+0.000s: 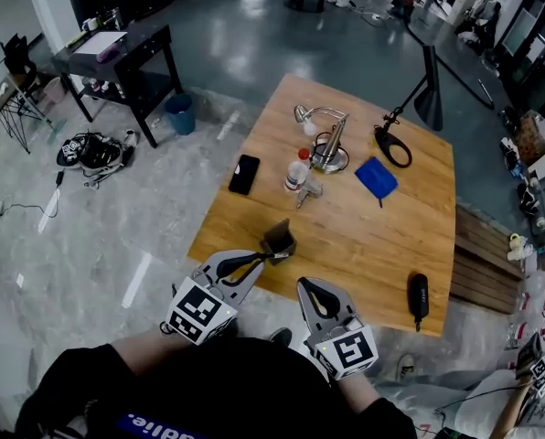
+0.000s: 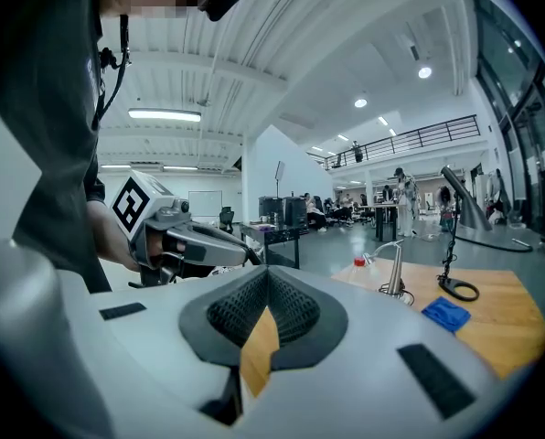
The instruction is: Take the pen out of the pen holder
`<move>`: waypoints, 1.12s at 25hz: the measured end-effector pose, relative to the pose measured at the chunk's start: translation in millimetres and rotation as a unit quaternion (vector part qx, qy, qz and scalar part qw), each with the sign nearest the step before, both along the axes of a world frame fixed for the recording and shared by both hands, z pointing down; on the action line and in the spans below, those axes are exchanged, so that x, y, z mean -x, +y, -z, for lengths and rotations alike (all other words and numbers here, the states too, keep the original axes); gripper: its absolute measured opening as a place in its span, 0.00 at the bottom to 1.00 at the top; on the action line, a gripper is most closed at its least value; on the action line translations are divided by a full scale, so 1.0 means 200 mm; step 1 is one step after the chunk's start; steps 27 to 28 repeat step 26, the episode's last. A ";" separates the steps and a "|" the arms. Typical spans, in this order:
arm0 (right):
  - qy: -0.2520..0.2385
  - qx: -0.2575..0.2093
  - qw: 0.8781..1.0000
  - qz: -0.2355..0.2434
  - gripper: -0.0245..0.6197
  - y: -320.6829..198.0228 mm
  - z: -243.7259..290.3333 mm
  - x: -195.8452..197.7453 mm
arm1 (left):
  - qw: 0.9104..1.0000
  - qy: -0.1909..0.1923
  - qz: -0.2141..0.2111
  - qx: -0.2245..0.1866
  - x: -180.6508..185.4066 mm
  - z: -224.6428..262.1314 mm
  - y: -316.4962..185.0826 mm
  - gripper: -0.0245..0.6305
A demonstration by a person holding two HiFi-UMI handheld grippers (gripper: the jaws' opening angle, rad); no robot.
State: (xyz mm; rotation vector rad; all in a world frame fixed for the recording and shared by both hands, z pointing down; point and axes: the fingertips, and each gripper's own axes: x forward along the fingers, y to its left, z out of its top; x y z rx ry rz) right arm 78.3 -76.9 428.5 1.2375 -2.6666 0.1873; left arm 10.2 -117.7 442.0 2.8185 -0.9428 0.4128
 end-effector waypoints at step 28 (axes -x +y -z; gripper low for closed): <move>-0.006 -0.004 1.000 -0.001 0.05 0.05 0.00 0.01 | 1.000 0.010 0.005 0.000 0.01 0.00 0.04 0.11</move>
